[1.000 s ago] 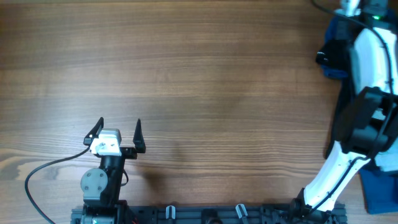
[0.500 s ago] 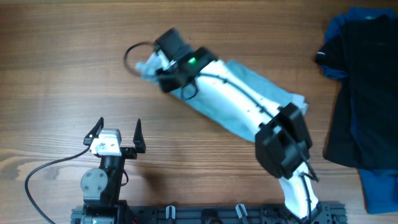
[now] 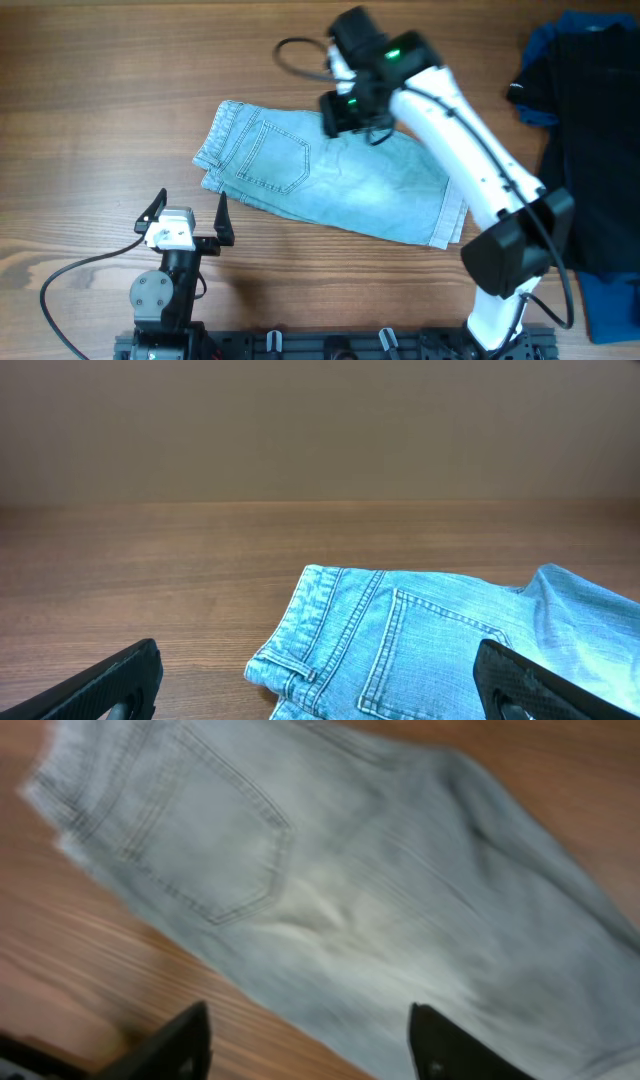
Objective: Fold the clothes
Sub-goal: 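Drag the held denim shorts with the right gripper to the table center, then grasp the shorts' waistband corner with the left gripper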
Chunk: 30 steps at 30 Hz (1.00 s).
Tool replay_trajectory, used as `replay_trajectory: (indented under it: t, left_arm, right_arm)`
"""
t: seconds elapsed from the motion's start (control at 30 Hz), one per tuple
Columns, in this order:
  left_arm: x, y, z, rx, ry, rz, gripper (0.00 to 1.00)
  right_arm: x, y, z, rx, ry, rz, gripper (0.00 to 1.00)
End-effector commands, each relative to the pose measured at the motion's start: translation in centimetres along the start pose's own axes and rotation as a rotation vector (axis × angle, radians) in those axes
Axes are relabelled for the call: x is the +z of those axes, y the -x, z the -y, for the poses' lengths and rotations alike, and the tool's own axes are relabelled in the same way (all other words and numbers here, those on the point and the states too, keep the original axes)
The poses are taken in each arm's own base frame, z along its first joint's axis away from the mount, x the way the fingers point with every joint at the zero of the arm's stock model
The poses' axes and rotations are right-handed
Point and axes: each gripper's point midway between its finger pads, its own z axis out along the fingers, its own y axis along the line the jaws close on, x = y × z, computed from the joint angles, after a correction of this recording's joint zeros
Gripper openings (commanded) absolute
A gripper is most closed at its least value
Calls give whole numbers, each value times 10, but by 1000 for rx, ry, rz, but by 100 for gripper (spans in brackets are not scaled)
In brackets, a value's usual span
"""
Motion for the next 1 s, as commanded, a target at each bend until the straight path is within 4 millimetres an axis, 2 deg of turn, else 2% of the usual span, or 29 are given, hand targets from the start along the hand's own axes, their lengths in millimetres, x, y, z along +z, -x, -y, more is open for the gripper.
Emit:
replay_trajectory:
  t: [0.0,0.07,0.17,0.23,0.37,0.4,0.43,0.53,0.57,0.6,0.67,0.73,0.8,0.87,0.93,0.97]
  left_arm:
    - [0,-2,3,15,-13,-1,100]
    - [0,-2,3,15,-13,-1,100]
    - [0,-1,1,34,-5,1,100]
    - [0,11,-7,127,49,48,100]
    - [0,1,-10,147,59,5,100]
    - [0,2,-6,142,40,14,100]
    - [0,0,6,110,-31,7,100]
    - [-9,29,48,124,-272,138,100]
    - [-14,40,60,59,-347,165,100]
    - [-17,48,62,-8,-362,154,100]
    - [-18,65,63,-23,-370,137,100]
    - [-15,95,65,-29,-372,107,100]
    - [-2,118,69,-47,-391,15,100]
    - [27,128,71,-79,-395,-164,100]
    - [59,122,70,-122,-381,-363,100]
    - [91,102,68,-162,-366,-544,100]
  right_arm:
    - [2,-10,47,86,-39,-72,57]
    - [1,-17,80,169,-57,-110,56]
    - [12,-33,115,243,-73,-167,56]
    - [23,-47,134,286,-101,-213,56]
    - [55,-75,160,363,-104,-277,55]
    - [61,-79,164,378,-95,-282,56]
    - [68,-83,168,399,-90,-282,56]
    - [81,-89,176,433,-92,-277,56]
    - [84,-93,176,435,-93,-286,55]
    - [85,-94,176,435,-93,-289,56]
    - [86,-91,177,434,-93,-274,56]
    - [87,-87,178,438,-93,-255,56]
    - [88,-84,180,459,-94,-241,56]
    - [87,-84,182,464,-95,-239,57]
    - [87,-84,182,466,-96,-238,57]
    - [87,-83,186,467,-110,-234,58]
